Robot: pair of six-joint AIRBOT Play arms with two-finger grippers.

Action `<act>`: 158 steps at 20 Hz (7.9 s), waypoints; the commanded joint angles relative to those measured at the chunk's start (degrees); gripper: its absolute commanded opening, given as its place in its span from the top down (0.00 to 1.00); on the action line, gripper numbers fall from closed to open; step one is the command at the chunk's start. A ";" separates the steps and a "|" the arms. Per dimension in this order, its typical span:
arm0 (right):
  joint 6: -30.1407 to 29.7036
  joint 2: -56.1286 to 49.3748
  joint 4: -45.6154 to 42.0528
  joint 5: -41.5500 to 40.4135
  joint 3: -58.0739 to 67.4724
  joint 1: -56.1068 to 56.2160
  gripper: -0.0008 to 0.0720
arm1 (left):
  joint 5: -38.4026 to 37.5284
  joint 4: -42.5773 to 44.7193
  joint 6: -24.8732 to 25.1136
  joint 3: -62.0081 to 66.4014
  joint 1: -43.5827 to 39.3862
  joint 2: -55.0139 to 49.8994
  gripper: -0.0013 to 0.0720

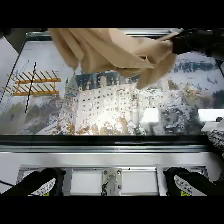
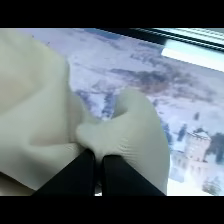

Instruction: Fold the clothes and pants, and hang the long-sleeved shirts on hangers.

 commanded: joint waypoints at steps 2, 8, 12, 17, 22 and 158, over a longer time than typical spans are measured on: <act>0.70 2.36 -4.28 2.40 -10.38 -0.94 0.97 | -0.02 -0.90 1.05 -26.18 -3.91 6.78 0.97; 0.57 0.33 -8.35 3.50 -24.20 -1.01 0.10 | 7.39 -0.92 -12.15 -60.46 -16.31 8.79 0.97; -0.17 1.66 -7.17 10.73 -24.85 -0.61 0.10 | 7.78 -0.83 -12.63 -65.00 -20.39 8.79 0.97; 3.48 6.21 -7.13 14.56 -39.23 9.79 0.28 | 7.04 -0.81 -12.63 -64.96 -20.46 8.79 0.97; 25.57 4.83 -14.84 11.41 -48.22 29.53 0.28 | 7.08 -0.76 -12.63 -64.94 -20.46 8.79 0.97; 34.58 11.98 -24.98 35.10 -21.35 25.00 0.96 | -26.40 -11.02 -8.00 -32.33 -23.43 0.76 0.97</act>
